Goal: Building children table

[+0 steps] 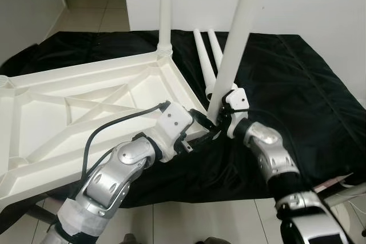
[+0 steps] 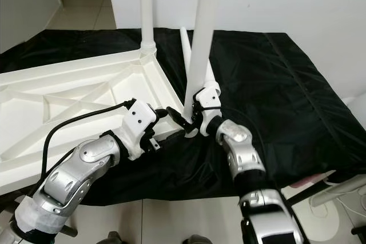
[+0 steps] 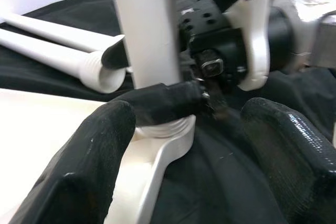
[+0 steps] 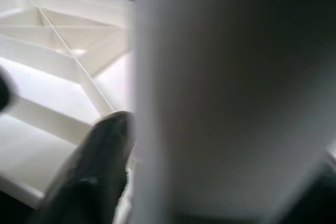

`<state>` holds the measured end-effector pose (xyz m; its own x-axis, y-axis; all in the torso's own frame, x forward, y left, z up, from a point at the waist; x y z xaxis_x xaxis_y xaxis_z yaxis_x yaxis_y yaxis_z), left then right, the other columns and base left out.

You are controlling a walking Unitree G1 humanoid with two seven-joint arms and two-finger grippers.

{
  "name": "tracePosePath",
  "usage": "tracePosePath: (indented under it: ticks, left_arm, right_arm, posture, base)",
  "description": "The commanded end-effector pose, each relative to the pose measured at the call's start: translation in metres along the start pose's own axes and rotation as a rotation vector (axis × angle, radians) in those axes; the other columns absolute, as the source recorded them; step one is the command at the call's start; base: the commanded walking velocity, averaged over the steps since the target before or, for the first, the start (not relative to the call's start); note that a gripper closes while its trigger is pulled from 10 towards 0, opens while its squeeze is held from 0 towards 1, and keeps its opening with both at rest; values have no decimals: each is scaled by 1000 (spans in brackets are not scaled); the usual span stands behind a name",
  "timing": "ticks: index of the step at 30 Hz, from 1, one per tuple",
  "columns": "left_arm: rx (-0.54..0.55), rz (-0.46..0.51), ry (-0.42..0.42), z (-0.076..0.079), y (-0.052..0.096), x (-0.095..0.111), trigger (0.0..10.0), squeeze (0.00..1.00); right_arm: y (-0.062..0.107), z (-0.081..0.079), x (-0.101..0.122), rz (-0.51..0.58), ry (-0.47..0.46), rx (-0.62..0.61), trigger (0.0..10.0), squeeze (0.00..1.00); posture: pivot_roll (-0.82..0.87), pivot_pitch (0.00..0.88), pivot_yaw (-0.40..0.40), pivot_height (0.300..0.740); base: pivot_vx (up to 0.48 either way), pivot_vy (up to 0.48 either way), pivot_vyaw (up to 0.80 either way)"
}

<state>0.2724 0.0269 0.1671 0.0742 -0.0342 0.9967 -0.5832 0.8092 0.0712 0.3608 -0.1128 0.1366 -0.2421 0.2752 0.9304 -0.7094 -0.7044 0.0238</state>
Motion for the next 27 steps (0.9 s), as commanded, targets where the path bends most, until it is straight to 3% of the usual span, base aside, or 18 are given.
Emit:
tracePosePath:
  ticks: [1, 3, 4, 13, 14, 21, 27]
  left_arm:
    - [-84, -14, -3, 9, 0, 0, 10000, 0]
    - [-82, -11, -4, 9, 0, 1, 10000, 0]
    - [-81, -10, -5, 9, 0, 1, 10000, 0]
    - [-81, -7, -7, 9, 0, 3, 10000, 0]
    - [-81, -7, -8, 8, 0, 3, 10000, 0]
    - [-81, -12, -8, 8, 1, 3, 10000, 0]
    - [-92, -17, -12, 9, 1, 2, 10000, 0]
  right_arm:
    - [-2, -5, -4, -14, -5, 28, 3882, 0]
    - [-1, -4, -5, -16, -3, 30, 3569, 0]
    - [0, -3, -7, -18, -4, 30, 157, 0]
    - [7, 0, -16, -31, -31, 20, 0, 0]
    - [7, 0, -16, -28, -43, -8, 10000, 0]
    - [4, 3, -23, -82, -56, -150, 10000, 0]
    - [0, -6, -19, -96, -114, -303, 10000, 0]
  posture:
    - [-30, 0, -34, 740]
    - [-29, 0, -35, 740]
    - [-30, 0, -37, 740]
    - [-45, 0, -29, 740]
    - [-44, 0, -28, 740]
    - [-42, 0, -18, 740]
    - [-37, 0, -15, 740]
  base:
    - [0, 0, 0]
    - [0, 0, 0]
    - [0, 0, 0]
    - [0, 0, 0]
    - [0, 0, 0]
    - [0, 0, 0]
    - [0, 0, 0]
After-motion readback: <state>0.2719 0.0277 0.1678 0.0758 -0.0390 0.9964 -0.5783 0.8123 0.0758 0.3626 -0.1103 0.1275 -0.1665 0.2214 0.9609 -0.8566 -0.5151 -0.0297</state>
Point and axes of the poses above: a point about 5 cm out from each wrist's last joint towards the gripper, its own y axis pointing back from the gripper into the wrist, its own x axis along the axis of the wrist's last joint, z = x × y, the point moved 3 cm from there along -y, pointing out of the wrist towards the gripper, and after that the axes turned 11 degrees about y, right-handed, at the moved point
